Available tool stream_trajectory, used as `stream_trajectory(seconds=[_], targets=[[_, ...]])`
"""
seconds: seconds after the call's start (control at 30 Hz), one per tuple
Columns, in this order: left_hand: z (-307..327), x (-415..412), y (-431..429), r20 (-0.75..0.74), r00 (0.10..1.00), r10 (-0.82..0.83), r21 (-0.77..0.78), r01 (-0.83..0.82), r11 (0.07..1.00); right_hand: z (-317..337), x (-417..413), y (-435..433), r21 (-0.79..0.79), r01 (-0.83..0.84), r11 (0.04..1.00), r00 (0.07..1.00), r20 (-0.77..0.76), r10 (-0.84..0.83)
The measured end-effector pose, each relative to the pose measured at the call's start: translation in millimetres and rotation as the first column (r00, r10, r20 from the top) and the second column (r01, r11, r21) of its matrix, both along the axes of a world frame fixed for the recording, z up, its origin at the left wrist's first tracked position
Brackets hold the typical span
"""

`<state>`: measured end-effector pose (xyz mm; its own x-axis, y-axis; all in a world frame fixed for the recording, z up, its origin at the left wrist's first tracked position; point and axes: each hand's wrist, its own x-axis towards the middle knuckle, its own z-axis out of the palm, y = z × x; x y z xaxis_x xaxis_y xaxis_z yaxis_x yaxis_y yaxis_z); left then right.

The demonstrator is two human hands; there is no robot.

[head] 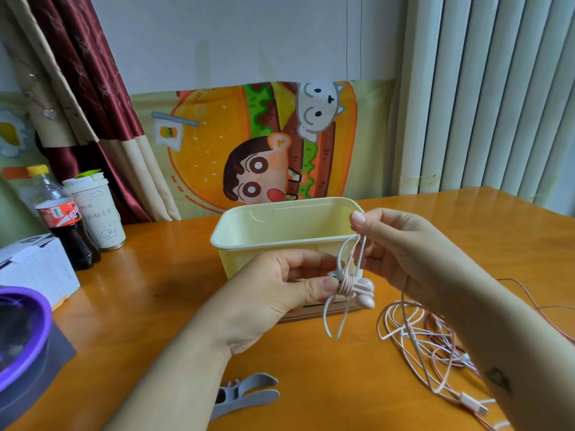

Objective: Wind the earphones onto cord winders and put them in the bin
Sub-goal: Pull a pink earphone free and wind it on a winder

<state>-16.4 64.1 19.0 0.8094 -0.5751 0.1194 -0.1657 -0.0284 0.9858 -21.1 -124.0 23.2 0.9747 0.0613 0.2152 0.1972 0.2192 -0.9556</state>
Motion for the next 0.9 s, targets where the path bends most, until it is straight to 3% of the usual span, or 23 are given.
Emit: stream_trajectory(seconds=[0.13, 0.43, 0.53, 0.63, 0.73, 0.9], targets=[[-2, 1, 0, -0.059, 0.998, -0.034, -0.036, 0.032, 0.999, -5, 4, -4, 0.077, -0.134, 0.988, 0.987, -0.078, 0.140], [-1, 2, -1, -0.067, 0.997, -0.027, -0.144, 0.017, 0.989, -13, 3, 10, 0.111, -0.164, 0.980, 0.968, -0.175, 0.182], [-1, 4, -3, -0.095, 0.990, 0.104, -0.232, -0.123, 0.965, -26, 5, 29, -0.064, -0.025, 0.998, 0.985, -0.174, 0.014], [-2, 9, -3, -0.134, 0.968, 0.212, -0.327, -0.245, 0.913, -31, 4, 37, -0.315, 0.155, 0.936, 0.987, 0.012, -0.160], [-3, 15, 1, -0.193, 0.937, 0.290, -0.401, -0.345, 0.849, -28, -1, 39, -0.488, 0.153, 0.860, 0.987, 0.115, -0.110], [-8, 20, 3, -0.226, 0.898, 0.376, -0.394, -0.438, 0.808, -16, -8, 37, -0.700, 0.141, 0.700, 0.982, 0.188, -0.010]])
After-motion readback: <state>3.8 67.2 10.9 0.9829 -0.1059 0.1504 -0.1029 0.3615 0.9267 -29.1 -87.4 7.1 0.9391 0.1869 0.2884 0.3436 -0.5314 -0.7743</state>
